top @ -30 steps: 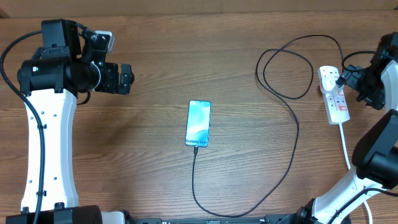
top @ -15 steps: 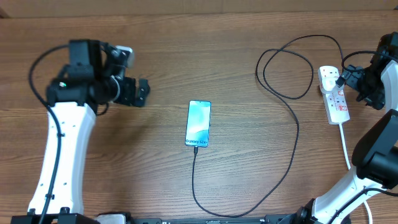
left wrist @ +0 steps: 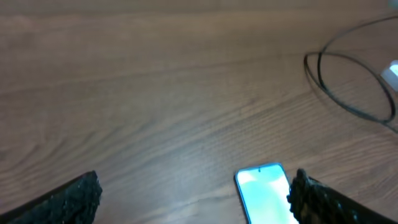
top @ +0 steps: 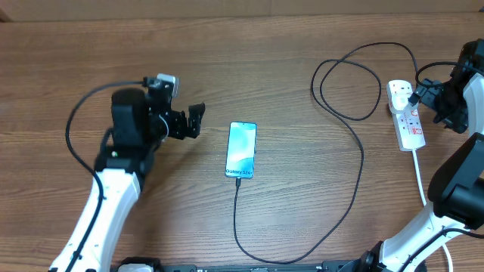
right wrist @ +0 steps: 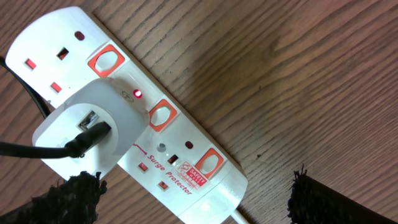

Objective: Plug charger to phone and switch on socket

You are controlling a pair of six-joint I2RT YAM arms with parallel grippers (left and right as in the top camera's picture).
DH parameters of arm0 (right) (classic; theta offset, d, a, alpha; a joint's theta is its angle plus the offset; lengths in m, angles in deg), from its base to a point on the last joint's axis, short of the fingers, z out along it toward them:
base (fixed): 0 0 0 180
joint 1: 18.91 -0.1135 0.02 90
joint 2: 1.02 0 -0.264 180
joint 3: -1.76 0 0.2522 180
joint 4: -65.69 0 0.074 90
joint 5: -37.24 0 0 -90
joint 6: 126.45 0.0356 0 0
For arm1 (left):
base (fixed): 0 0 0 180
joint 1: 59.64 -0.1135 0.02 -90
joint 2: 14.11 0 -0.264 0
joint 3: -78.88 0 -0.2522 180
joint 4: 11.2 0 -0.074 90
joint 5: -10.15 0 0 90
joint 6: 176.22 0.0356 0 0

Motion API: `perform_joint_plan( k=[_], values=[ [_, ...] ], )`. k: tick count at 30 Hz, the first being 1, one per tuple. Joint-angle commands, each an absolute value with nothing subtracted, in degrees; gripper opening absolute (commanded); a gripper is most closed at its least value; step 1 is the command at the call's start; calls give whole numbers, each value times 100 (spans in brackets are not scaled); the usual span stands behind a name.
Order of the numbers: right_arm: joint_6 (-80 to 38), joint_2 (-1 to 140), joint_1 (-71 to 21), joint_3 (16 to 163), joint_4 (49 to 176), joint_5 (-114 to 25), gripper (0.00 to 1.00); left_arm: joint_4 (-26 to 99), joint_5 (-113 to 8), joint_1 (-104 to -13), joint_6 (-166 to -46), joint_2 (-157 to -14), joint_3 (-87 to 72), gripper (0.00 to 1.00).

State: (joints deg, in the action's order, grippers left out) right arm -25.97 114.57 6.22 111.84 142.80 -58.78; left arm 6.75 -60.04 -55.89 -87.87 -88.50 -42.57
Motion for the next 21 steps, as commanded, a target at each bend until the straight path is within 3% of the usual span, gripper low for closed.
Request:
perform_joint_plan(
  k=[1,12,21],
  values=[
    [-2608,11446,644,11190,14254,-5911,100,-33,-5923,-5576,-9431,-8557,-4982,100],
    [-2608,11446,644,11190,14254,-5911,100,-2332,-5930,-5587,-9742,-7954,-6917,99],
    [-2608,11446,644,11190,14254,-5911,100,-2512,-6067,-5587,-9737,-7412,-7201,100]
  ],
)
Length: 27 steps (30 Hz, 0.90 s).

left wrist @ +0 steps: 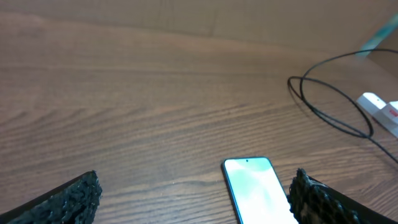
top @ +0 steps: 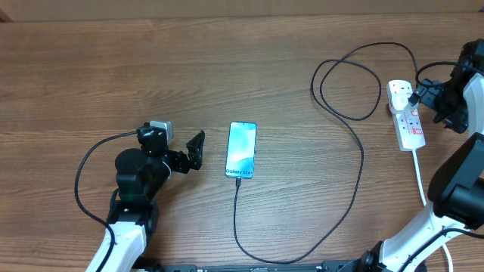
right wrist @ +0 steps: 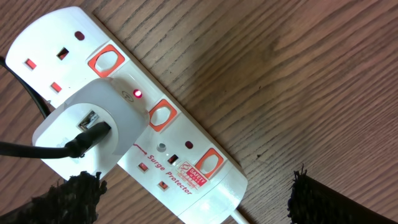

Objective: Plug charger to phone and switch on socket

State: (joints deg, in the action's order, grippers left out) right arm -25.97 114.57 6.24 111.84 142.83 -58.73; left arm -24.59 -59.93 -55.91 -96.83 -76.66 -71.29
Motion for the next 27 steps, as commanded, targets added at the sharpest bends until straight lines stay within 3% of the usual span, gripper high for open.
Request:
perform_joint_plan(
  k=[1,27],
  values=[
    [-2608,11446,644,11190,14254,-5911,100,-2512,-6094,-5587,-9737,-7353,-7203,99],
    [-2608,11446,644,11190,14254,-5911,100,-2730,-6238,-5864,-9733,-5305,-8711,100]
  ],
)
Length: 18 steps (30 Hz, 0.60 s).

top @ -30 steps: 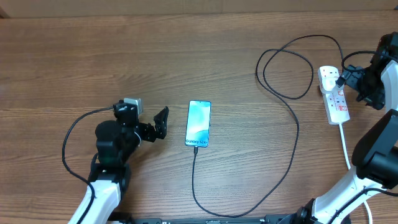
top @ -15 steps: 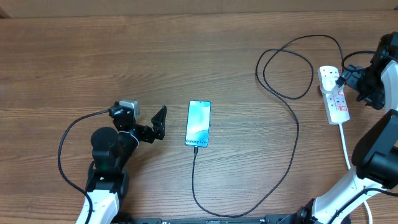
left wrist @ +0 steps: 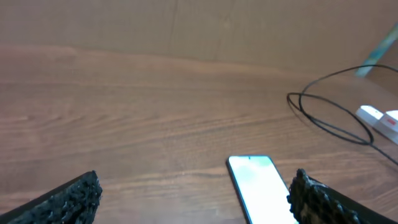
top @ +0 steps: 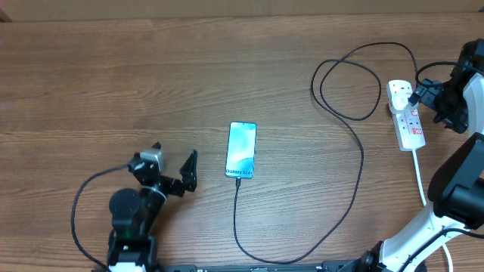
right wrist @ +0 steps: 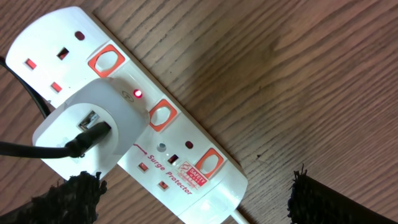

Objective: Plug charger to phone and switch on socket

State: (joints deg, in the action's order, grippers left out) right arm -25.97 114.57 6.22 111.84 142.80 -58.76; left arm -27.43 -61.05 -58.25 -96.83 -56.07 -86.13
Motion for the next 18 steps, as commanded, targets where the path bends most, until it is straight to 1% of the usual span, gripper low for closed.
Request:
perform_joint_plan(
  k=[1,9,13,18],
  values=[
    [-2608,11446,644,11190,14254,-5911,100,-2735,-6240,-5864,-9733,-5229,-8711,100],
    [-2608,11446,644,11190,14254,-5911,100,-2669,-6247,-5864,-9646,-4453,-8709,99],
    [-2608,11446,644,11190,14254,-5911,100,-2140,-6244,-5864,-9508,-3865,-8709,100],
    [-2608,11446,644,11190,14254,-5911,100,-1104,-6249,-5864,-9167,-2982,-8709,100]
  ],
)
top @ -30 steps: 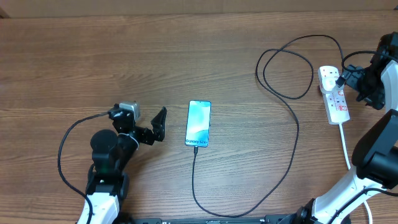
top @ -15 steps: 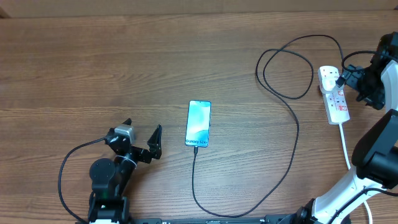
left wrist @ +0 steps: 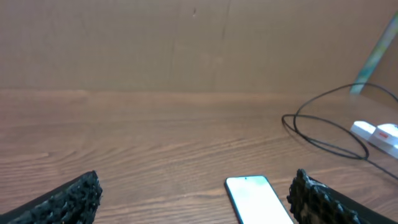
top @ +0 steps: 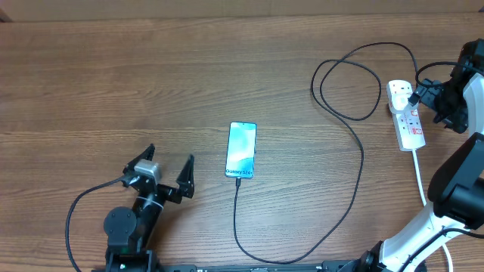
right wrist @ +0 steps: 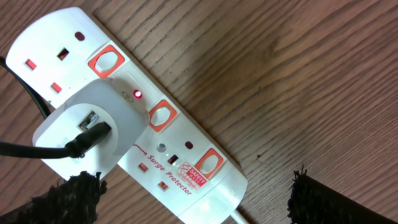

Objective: Plug charger to phone and switch on socket

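The phone (top: 241,149) lies face up mid-table with its screen lit. A black cable (top: 355,151) runs from the phone's near end in a loop to the white adapter (right wrist: 81,130), which is plugged into the white power strip (right wrist: 155,118) at the right. A red light (right wrist: 137,94) glows on the strip. My right gripper (right wrist: 196,199) hangs open just over the strip (top: 407,117), holding nothing. My left gripper (top: 165,170) stands open near the front edge, left of the phone (left wrist: 258,198) and apart from it.
The cable forms a wide loop (left wrist: 323,134) at the back right of the wooden table (top: 113,75). A brown wall (left wrist: 186,43) stands behind the table. The strip's white lead (top: 418,177) runs toward the front right, past my right arm's base.
My left arm has drawn back a little more toward the front edge, and its camera now looks more level at the back wall. Its gripper is still open. The right gripper has not moved.
My left gripper was open to the left of the phone, level with it. At each later moment it stood nearer the front edge, still open and holding nothing. All along my right gripper hung open over the strip, with the red light on and the phone plugged in.
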You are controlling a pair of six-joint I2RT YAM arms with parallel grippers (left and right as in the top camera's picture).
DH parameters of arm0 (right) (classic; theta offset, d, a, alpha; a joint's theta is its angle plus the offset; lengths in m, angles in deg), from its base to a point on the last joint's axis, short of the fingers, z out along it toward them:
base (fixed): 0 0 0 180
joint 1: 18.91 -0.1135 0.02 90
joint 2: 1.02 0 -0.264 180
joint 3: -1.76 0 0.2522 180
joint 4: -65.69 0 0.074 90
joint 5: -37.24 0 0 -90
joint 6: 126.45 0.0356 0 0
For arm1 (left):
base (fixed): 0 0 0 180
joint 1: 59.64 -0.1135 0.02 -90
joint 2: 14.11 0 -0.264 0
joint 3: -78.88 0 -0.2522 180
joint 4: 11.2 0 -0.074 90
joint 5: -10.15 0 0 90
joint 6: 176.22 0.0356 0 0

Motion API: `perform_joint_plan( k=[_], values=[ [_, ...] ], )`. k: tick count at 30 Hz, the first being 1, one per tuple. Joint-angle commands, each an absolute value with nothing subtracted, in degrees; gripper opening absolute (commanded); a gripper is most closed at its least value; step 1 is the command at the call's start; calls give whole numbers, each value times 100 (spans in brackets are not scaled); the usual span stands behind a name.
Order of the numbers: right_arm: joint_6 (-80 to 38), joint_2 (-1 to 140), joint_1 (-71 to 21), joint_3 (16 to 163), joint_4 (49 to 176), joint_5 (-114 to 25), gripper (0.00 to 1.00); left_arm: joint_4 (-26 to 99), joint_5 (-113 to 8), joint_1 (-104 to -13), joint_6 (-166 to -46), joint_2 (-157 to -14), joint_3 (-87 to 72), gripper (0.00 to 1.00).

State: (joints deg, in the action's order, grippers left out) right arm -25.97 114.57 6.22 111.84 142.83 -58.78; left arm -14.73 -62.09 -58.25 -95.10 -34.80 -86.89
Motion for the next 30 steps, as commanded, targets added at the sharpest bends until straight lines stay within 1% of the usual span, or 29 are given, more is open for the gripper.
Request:
perform_joint_plan(
  k=[1,8,9,15,23,25,30],
  values=[
    [-2608,11446,644,11190,14254,-5911,100,-944,-6247,-5864,-9123,-2840,-8709,100],
    [-2608,11446,644,11190,14254,-5911,100,467,-6249,-5860,-8883,-1443,-8709,100],
    [-2608,11446,644,11190,14254,-5911,100,529,-6253,-5849,-8863,-1439,-8709,99],
    [-2608,11446,644,11190,14254,-5911,100,537,-6321,-5849,-8693,-1428,-8709,99],
    [-2608,11446,644,11190,14254,-5911,100,638,-7158,-5849,-8629,-1428,-8711,100],
    [-2608,11446,644,11190,14254,-5911,100,640,-7197,-5849,-8435,-1428,-8709,100],
    [-2608,11446,644,11190,14254,-5911,100,634,-7141,-5842,-8450,-1428,-8709,100]
  ],
)
